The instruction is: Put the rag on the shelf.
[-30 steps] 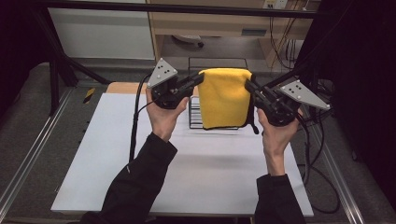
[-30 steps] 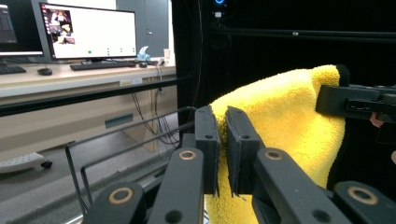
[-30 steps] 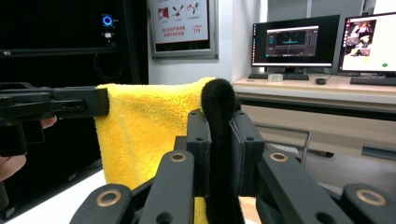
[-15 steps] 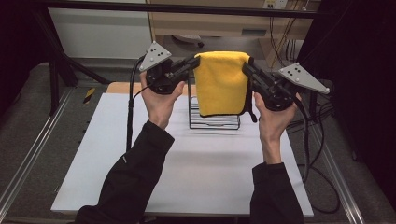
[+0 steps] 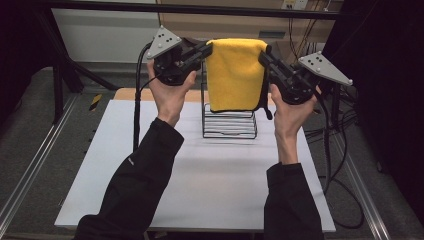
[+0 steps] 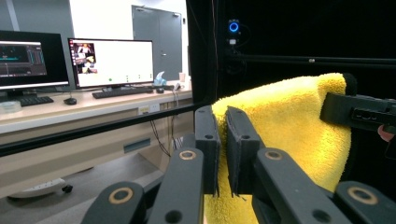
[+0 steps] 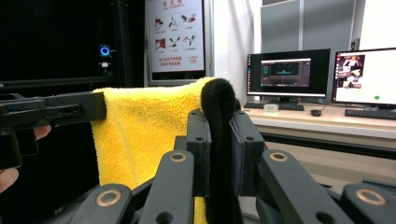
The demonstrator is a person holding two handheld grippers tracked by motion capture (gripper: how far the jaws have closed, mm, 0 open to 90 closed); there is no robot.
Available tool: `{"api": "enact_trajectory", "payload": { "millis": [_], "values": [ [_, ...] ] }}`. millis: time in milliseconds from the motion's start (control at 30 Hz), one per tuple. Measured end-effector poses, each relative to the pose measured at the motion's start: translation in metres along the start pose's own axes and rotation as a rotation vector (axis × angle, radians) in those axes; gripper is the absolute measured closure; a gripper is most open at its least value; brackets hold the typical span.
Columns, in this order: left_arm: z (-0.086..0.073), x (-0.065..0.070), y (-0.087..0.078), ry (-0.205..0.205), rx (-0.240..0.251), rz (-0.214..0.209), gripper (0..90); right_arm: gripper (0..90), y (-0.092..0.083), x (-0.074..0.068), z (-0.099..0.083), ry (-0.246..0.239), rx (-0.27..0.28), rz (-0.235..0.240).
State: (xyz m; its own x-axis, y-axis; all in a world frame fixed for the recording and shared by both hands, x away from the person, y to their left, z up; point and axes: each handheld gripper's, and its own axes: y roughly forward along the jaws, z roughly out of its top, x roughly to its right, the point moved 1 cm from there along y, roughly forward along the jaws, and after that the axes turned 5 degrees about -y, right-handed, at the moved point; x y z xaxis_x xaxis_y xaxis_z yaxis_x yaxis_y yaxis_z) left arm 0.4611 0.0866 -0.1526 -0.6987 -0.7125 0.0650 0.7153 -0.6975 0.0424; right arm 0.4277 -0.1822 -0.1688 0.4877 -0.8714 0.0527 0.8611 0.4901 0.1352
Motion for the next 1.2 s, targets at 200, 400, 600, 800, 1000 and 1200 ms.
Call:
{"api": "enact_trajectory", "payload": {
  "millis": [200,400,600,800,1000,1200],
  "values": [
    [0.008,-0.003,0.005,0.002,0.004,0.009,84.2,80.4,0.007,0.004,0.007,0.004,0.007,-0.001],
    [0.017,-0.008,0.008,-0.001,0.008,0.010,84.1,80.4,0.016,0.007,0.011,0.010,0.012,-0.003],
    [0.025,-0.011,0.013,0.003,0.014,0.021,84.2,80.3,0.025,0.009,0.014,0.006,0.021,-0.009],
    [0.032,-0.017,0.019,0.001,0.021,0.022,84.2,80.4,0.035,0.014,0.020,0.002,0.025,-0.010],
    [0.038,-0.025,0.025,0.000,0.026,0.041,84.2,80.3,0.045,0.017,0.024,0.003,0.027,-0.009],
    [0.040,-0.030,0.030,-0.006,0.026,0.044,84.1,80.3,0.055,0.022,0.026,0.001,0.027,-0.011]
  ]
}}
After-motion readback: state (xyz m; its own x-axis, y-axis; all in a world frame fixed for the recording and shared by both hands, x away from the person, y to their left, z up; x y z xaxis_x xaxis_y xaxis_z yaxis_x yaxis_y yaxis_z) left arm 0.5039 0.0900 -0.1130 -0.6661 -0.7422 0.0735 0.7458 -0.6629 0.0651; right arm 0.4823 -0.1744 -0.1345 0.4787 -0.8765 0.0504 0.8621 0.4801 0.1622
